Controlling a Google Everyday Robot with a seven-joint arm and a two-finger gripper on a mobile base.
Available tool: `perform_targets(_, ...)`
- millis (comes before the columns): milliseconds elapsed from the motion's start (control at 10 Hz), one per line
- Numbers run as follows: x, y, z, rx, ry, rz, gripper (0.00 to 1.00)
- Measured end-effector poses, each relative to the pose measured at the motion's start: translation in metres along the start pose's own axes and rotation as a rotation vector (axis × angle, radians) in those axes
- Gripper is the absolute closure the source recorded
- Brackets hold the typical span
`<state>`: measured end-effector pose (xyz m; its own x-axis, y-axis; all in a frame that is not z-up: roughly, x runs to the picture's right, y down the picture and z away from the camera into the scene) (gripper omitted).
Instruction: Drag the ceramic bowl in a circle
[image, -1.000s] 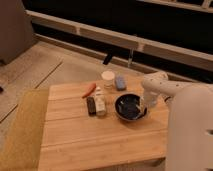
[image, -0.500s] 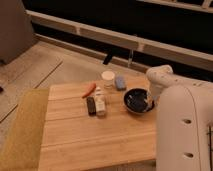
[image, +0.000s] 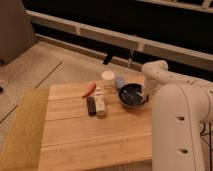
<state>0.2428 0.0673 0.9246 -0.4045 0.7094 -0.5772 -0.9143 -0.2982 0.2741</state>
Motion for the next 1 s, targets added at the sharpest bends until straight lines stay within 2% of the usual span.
perform_targets(200,0.01,0.022,-0.009,-0.044,-0.009,-0.028,1.0)
perform_targets(400,0.026,0.041,-0.028,-0.121,-0.034,-0.026,1.0)
perform_targets(500,0.037,0.047,-0.035,-0.156,-0.044,-0.025,1.0)
perform_targets(600,0.046,0.05,-0.039,-0.175,-0.047,-0.026,1.0)
perform_targets(700,0.065,0.048,-0.041,-0.196,-0.044,-0.025,1.0)
perform_targets(900,0.085,0.037,-0.041,-0.193,-0.032,-0.023,1.0)
perform_targets(1000,0.094,0.026,-0.039,-0.176,-0.024,-0.019,1.0)
